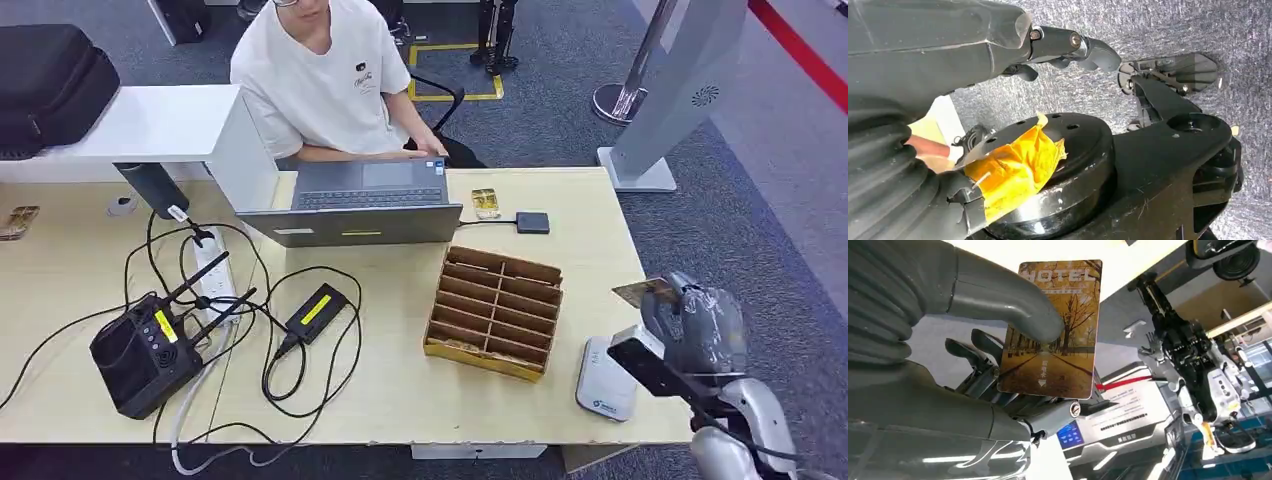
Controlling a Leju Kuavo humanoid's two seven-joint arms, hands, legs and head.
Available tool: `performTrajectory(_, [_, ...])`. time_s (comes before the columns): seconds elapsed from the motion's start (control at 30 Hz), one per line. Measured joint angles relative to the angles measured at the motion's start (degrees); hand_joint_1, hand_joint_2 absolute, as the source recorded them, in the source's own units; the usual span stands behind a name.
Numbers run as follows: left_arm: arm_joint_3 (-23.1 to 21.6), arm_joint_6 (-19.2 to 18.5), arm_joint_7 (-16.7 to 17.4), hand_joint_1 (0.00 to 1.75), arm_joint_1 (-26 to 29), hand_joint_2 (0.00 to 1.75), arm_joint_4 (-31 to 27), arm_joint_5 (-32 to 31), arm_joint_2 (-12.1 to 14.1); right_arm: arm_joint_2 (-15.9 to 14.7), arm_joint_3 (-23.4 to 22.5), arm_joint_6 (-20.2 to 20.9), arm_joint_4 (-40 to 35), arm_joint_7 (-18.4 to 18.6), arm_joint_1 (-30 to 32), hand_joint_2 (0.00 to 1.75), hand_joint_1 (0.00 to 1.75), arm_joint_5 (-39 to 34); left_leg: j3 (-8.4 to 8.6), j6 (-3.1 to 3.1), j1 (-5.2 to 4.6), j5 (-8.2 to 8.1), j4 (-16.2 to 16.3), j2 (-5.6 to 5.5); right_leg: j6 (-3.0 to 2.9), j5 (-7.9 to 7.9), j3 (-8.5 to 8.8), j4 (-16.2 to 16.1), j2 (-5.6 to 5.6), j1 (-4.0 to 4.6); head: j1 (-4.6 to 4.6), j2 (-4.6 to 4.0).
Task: Pass the card to the sensor for recognition and then transmit it.
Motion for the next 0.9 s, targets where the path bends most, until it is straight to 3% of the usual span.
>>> performTrajectory(0.33, [0.81,0.11,0.0,0.0,-0.02,1.75,0.0,-0.42,-0.22,0.48,-1.44,-0.37,-2.71,-0.7,6.05,1.75,1.75,1.57,0.01,0.0,0.0,0.0,0.0,0.08,0.0,0.0,0.02,0.0,0.05,0.0,0.0,0.0])
performTrajectory(0.9, [1.36,-0.02,0.04,0.0,-0.08,1.75,0.0,-1.57,-0.28,3.67,-0.74,-0.87,7.54,-0.61,4.96,1.75,1.75,3.19,0.01,0.0,0.0,0.0,0.0,0.1,0.0,0.0,0.02,0.0,0.06,0.0,0.0,0.0])
